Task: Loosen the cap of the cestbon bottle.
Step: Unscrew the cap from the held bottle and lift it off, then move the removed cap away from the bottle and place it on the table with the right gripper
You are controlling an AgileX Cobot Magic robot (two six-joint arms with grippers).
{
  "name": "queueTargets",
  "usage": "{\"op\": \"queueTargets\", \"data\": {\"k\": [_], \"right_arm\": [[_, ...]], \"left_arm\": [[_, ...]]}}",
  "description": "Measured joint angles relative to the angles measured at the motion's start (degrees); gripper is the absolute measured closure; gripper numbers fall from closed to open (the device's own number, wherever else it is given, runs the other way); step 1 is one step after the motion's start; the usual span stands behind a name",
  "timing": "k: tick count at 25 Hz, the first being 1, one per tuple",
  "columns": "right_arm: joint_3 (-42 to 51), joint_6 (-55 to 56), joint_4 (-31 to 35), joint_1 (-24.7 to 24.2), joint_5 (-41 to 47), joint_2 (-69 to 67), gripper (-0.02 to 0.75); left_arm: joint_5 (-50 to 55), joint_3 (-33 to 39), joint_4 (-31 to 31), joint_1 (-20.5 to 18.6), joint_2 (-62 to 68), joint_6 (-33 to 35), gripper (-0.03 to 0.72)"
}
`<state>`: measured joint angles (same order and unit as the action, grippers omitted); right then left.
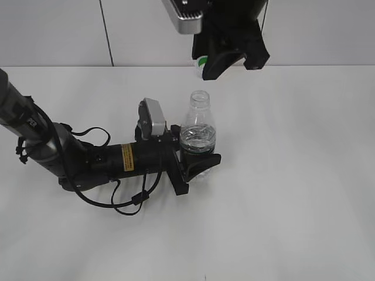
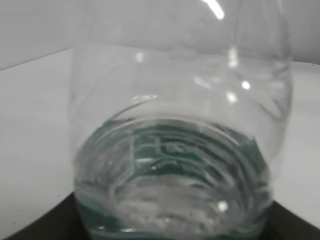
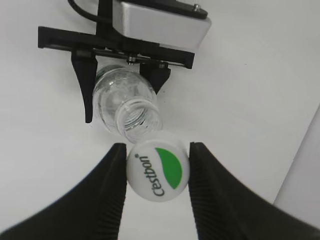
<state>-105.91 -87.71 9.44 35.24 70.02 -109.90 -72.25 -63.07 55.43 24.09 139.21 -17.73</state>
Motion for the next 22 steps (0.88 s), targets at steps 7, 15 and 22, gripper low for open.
{"op": "queueTargets", "data": {"k": [7, 15, 22], "right_arm": [[0.1, 30.3, 1.6, 0.1, 0.0, 2.6, 0.444], [0.1, 56.8, 1.5, -1.1, 0.0, 3.3, 0.444], [0.1, 70.3, 0.4, -8.2, 0.0, 5.1, 0.444]], "left_arm": [[0.0, 0.0, 0.0, -0.1, 0.0, 0.0, 0.287], [0.0, 0.0, 0.1, -0.1, 0.0, 0.0, 0.287], [0.0, 0.0, 0.0, -0.1, 0.0, 0.0, 0.287]]}}
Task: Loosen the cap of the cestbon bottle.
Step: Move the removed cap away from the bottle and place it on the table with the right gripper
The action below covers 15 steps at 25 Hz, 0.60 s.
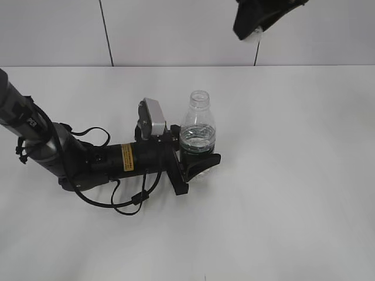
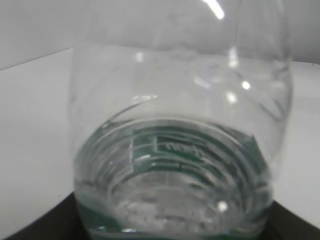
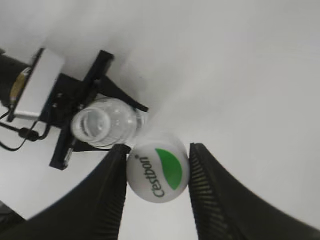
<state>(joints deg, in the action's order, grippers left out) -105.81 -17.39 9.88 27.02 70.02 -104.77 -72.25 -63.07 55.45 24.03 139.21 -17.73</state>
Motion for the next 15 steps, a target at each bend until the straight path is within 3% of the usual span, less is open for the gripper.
{"op": "queueTargets", "data": {"k": [7, 15], "right_arm": [[0.0, 4.6, -7.9, -8.1, 0.0, 0.1, 0.444], [2.5, 2.6, -8.3, -19.2, -0.1, 0.1, 0.444]], "left_arm": [[0.0, 0.0, 0.0, 0.0, 0.0, 0.0, 0.287], [0.0, 0.0, -0.1, 0.0, 0.0, 0.0, 0.287]]}}
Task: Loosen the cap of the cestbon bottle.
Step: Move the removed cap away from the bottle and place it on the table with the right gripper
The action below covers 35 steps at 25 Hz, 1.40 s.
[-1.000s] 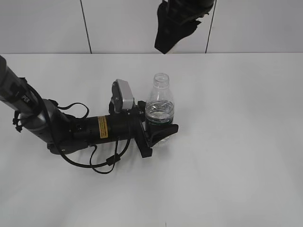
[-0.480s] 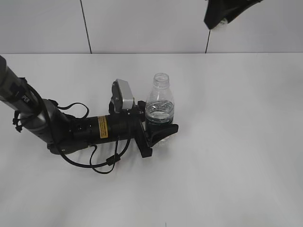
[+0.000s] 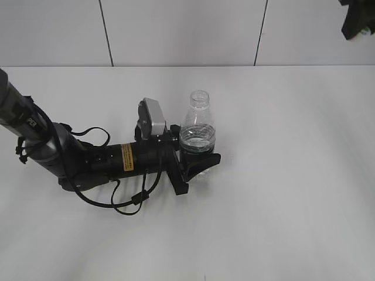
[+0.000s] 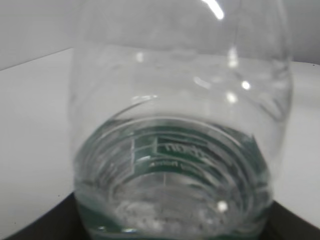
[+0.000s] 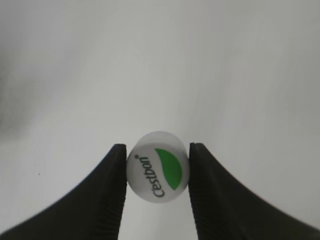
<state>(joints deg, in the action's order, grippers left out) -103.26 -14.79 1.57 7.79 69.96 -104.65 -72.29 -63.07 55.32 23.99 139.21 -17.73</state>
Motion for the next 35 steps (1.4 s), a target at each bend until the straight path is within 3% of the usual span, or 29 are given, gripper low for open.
{"op": "queueTargets", "data": {"k": [4, 13, 26, 35], "right_arm": [[9.2, -0.5, 1.2, -1.9, -3.6, 0.1, 0.445], [29.0, -0.8, 3.0, -2.9, -24.0, -0.2, 0.445], [30.4, -0.8, 3.1, -2.9, -28.5, -13.0, 0.445], [30.4, -0.8, 3.9, -3.0, -29.4, -13.7, 0.445]], "left_arm": [[0.0, 0.0, 0.0, 0.0, 0.0, 0.0, 0.287], [-0.1, 0.0, 0.0, 0.0, 0.0, 0.0, 0.287], [-0.1, 0.0, 0.0, 0.0, 0.0, 0.0, 0.287], [-0.1, 0.0, 0.0, 0.0, 0.0, 0.0, 0.287]]}}
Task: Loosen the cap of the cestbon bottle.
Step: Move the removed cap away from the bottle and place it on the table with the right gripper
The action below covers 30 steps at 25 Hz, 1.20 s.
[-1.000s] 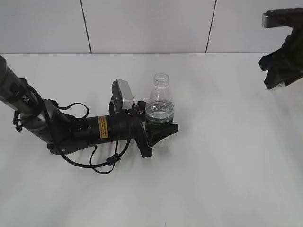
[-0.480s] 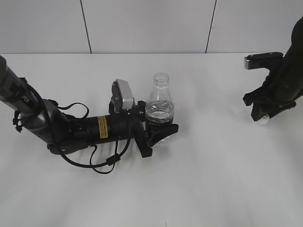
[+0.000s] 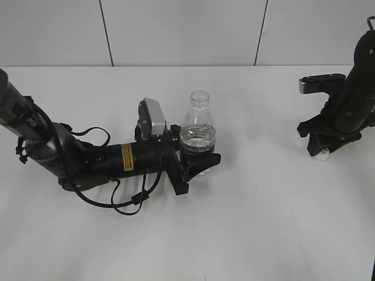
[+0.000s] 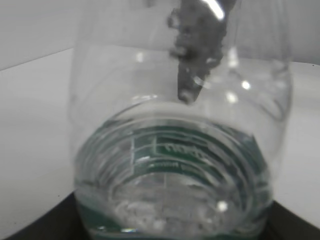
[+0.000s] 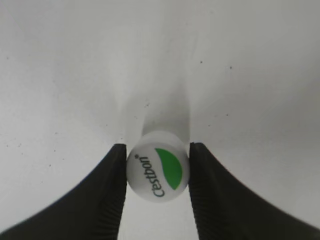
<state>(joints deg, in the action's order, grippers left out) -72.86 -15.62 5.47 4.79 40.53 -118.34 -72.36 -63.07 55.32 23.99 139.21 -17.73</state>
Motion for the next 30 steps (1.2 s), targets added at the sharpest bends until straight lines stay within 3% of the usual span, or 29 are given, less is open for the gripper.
{"op": "queueTargets", "data": {"k": [9, 23, 30], "right_arm": [[0.0, 0.1, 0.0, 0.0, 0.4, 0.0, 0.175], [0.0, 0.1, 0.2, 0.0, 1.6, 0.0, 0.159], [0.0, 0.1, 0.2, 0.0, 1.6, 0.0, 0.159]], "left_arm": [[0.0, 0.0, 0.0, 0.0, 0.0, 0.0, 0.287], [0.1, 0.0, -0.6, 0.0, 0.0, -3.7, 0.282], [2.7, 0.1, 0.0, -0.2, 0.6, -6.9, 0.146]]}}
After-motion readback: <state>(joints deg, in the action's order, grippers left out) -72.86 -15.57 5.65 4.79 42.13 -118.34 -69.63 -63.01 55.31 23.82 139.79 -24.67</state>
